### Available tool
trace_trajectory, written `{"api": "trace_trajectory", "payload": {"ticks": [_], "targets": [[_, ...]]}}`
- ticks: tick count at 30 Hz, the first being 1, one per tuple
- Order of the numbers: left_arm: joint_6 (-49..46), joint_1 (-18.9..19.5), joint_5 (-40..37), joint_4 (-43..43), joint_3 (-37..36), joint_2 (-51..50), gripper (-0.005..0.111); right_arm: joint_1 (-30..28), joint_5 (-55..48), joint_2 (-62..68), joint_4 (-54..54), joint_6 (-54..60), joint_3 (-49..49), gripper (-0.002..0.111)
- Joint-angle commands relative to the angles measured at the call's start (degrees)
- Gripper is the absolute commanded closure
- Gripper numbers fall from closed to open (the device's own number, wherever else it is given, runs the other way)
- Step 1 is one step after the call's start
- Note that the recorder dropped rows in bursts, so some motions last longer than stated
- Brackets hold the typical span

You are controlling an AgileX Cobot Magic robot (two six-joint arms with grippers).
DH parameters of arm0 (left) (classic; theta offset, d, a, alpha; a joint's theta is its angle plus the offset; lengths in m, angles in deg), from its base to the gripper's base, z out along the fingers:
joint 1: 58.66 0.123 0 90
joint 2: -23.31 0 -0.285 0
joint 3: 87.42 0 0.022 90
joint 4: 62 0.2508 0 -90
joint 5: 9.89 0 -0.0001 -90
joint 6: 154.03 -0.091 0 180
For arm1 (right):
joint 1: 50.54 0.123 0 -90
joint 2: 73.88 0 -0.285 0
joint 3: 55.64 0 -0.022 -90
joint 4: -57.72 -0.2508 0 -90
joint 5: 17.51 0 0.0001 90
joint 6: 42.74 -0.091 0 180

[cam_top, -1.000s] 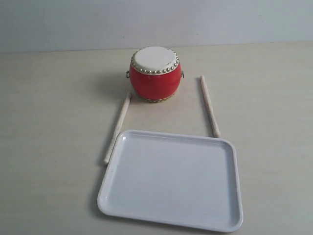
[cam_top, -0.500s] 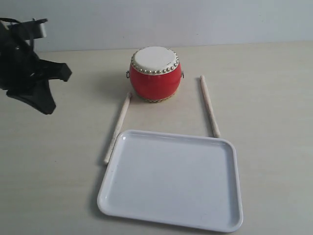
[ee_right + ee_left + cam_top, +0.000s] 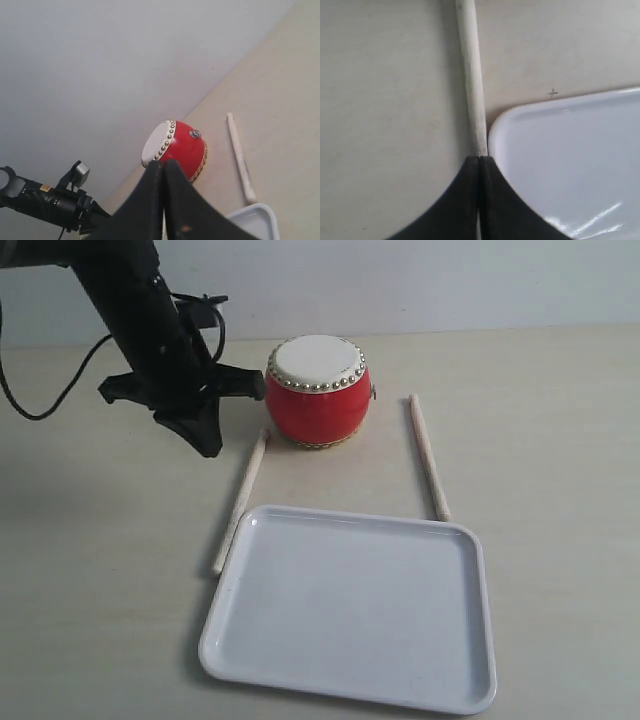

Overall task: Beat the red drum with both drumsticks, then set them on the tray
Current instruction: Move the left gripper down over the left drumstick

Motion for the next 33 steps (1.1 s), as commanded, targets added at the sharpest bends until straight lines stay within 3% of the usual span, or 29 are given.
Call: {"api": "trace_trajectory", "payload": {"ticks": [1,7,15,25,33], "targets": [[1.7,-0.2,-0.4,-0.3,0.7,-2.6,0.107,0.1,-0.9,-0.4,0.6,0.7,0.0,0.108],[1.8,-0.2,-1.5,-2.4,0.6,-5.1,0.102,0.1,-1.3,-0.4,0.6,0.7,0.0,0.108],[2.5,-0.2,-1.7,-2.9,0.6,-5.1,0.060,0.1,-1.3,-0.4,0.6,0.7,0.0,0.108],[3.1,-3.0,4.7,0.4,-4.9,-4.1,0.069,0.1,-1.3,-0.4,0.6,0.7,0.0,0.108],[4.4,-2.9,12.6,0.5,-7.8,-3.1,0.062,0.1,-1.3,-0.4,0.6,0.7,0.0,0.108]]}}
